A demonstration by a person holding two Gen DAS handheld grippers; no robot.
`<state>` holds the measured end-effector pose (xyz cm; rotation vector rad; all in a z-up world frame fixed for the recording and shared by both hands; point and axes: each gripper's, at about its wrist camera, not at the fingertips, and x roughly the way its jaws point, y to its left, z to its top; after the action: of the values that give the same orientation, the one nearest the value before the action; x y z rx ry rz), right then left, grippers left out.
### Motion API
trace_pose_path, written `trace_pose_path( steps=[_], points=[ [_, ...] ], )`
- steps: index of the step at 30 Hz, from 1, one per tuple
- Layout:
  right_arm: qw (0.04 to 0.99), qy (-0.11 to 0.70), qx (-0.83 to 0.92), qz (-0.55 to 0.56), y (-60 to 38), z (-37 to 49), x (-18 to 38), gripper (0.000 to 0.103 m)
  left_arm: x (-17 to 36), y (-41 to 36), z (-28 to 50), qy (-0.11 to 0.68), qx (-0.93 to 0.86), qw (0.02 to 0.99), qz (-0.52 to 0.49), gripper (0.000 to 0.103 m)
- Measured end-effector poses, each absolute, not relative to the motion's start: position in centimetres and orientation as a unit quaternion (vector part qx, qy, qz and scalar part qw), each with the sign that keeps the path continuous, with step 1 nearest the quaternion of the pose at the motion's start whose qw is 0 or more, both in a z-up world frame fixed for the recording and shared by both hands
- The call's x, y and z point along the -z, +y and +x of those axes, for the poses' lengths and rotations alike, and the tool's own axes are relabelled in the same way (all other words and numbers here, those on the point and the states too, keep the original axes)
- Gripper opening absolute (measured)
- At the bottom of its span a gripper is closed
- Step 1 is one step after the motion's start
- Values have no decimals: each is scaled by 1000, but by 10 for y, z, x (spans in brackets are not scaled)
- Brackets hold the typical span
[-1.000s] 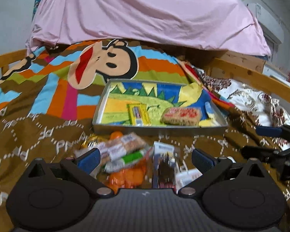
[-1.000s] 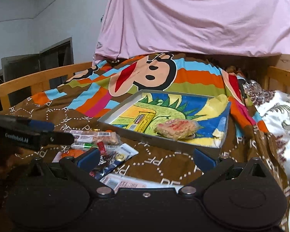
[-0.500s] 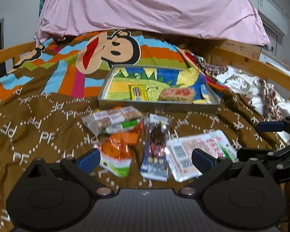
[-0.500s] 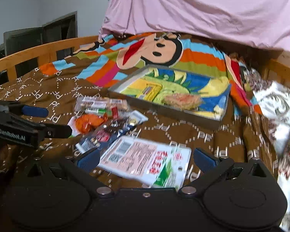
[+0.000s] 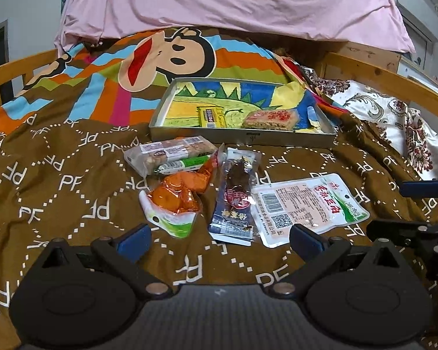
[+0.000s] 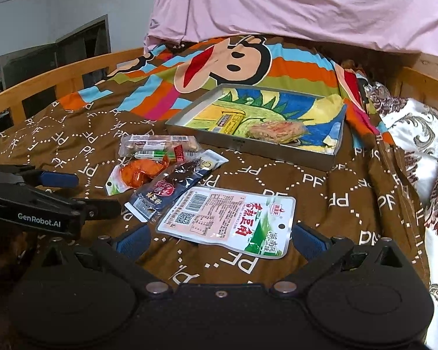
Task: Organize snacks
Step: 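Withdraw both open tools from the tray back over remaining snacks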
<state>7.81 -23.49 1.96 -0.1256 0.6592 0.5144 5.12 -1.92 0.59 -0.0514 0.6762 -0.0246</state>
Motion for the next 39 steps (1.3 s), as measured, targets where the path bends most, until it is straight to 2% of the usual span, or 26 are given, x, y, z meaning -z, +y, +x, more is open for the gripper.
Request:
trace_pose_path(
  steps=[23,39],
  points=[
    [914,320,-247,-33,-240,87,-12,102,-7,-17,71,355,-23,935,-1,102],
    [905,292,-299,-81,-217,83,-6,102,-16,-9,87,360,-28,933,-1,102]
  ],
)
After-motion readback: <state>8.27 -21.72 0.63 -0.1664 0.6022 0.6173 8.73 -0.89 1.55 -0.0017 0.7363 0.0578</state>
